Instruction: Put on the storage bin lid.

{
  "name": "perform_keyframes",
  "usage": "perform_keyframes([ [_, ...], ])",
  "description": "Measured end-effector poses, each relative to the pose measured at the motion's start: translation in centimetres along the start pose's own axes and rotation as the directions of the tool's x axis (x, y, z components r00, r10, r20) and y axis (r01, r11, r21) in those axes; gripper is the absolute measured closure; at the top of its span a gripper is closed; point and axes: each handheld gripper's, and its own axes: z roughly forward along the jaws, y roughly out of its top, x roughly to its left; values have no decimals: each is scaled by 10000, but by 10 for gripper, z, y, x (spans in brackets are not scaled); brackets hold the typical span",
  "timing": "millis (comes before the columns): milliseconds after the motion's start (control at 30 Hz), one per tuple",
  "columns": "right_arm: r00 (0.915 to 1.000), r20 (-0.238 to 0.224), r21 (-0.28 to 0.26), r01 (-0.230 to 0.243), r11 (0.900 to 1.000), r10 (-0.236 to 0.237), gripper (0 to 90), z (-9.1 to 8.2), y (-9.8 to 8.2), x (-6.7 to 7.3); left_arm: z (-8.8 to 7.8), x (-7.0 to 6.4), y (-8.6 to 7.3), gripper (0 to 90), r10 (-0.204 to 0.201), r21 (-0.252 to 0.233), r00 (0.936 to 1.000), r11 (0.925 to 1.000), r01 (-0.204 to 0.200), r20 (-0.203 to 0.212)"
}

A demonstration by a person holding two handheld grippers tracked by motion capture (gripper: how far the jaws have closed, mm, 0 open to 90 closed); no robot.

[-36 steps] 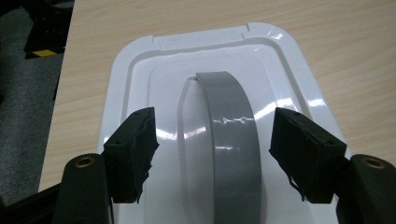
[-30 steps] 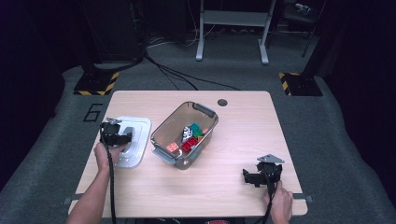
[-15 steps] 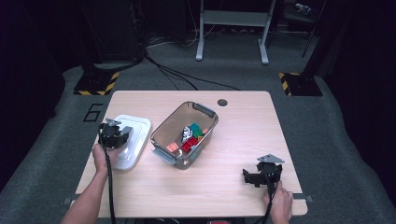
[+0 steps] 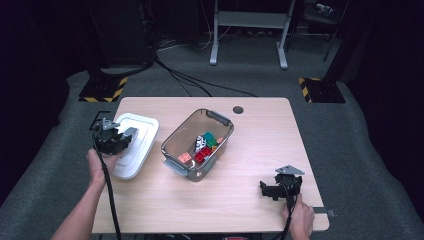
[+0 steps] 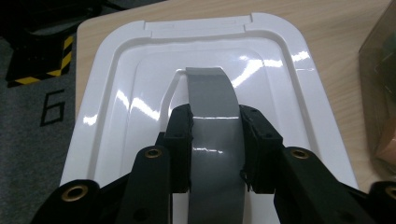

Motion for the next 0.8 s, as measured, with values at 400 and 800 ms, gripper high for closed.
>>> perform_keyframes([
  [400, 10000, 4, -5, -10, 10000, 10, 0, 0, 0, 0, -29, -7, 47, 672, 629, -352, 9980, 9974, -628, 32],
  [800, 10000, 6, -6, -9, 10000, 9, 0, 0, 0, 0, -48, -38, 91, 672, 1172, -574, 9909, 9919, -1135, 660],
])
